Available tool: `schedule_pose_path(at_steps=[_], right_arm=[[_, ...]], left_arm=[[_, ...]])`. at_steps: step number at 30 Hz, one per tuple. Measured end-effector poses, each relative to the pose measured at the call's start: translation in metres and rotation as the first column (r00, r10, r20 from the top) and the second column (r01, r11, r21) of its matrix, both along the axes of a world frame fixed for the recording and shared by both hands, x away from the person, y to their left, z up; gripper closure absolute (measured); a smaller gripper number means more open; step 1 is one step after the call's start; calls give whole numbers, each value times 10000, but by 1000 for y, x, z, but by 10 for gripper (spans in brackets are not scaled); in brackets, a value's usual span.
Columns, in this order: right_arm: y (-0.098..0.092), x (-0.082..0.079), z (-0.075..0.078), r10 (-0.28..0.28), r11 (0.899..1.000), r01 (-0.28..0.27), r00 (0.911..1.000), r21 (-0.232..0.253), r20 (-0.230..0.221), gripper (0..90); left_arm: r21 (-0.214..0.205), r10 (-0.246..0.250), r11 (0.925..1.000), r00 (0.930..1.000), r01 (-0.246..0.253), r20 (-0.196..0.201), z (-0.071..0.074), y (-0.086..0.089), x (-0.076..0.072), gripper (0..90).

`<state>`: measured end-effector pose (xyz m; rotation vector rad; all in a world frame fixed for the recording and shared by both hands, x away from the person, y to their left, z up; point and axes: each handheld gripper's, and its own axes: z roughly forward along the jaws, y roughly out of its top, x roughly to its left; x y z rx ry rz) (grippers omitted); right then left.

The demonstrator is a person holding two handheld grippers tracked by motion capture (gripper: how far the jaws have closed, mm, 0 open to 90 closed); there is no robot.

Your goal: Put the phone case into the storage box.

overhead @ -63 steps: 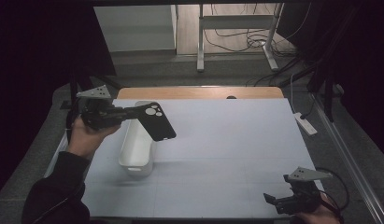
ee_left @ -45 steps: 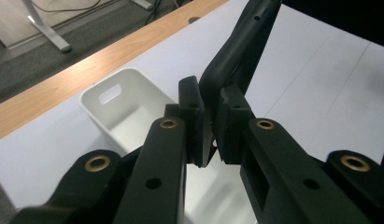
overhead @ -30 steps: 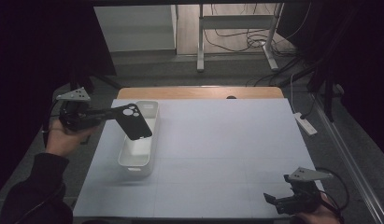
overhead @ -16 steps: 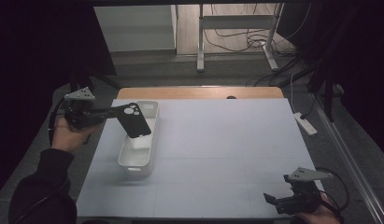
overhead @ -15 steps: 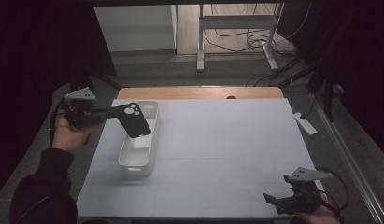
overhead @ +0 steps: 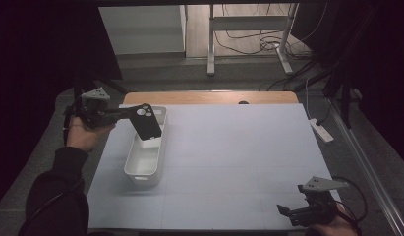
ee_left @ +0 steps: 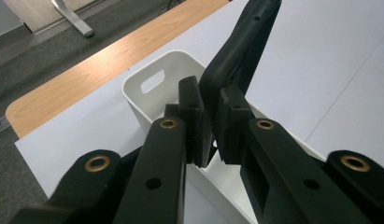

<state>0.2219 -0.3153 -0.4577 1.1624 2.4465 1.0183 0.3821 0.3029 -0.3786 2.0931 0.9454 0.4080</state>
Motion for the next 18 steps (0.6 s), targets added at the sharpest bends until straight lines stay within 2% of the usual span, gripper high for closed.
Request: schedule_pose_path(at_steps=[18], right_arm=[[-2,0,0,-141,9998,140,9999,124,63,0]], left_arm=[[235,159,9996,9999,-158,-32,-18,-4,33,818]])
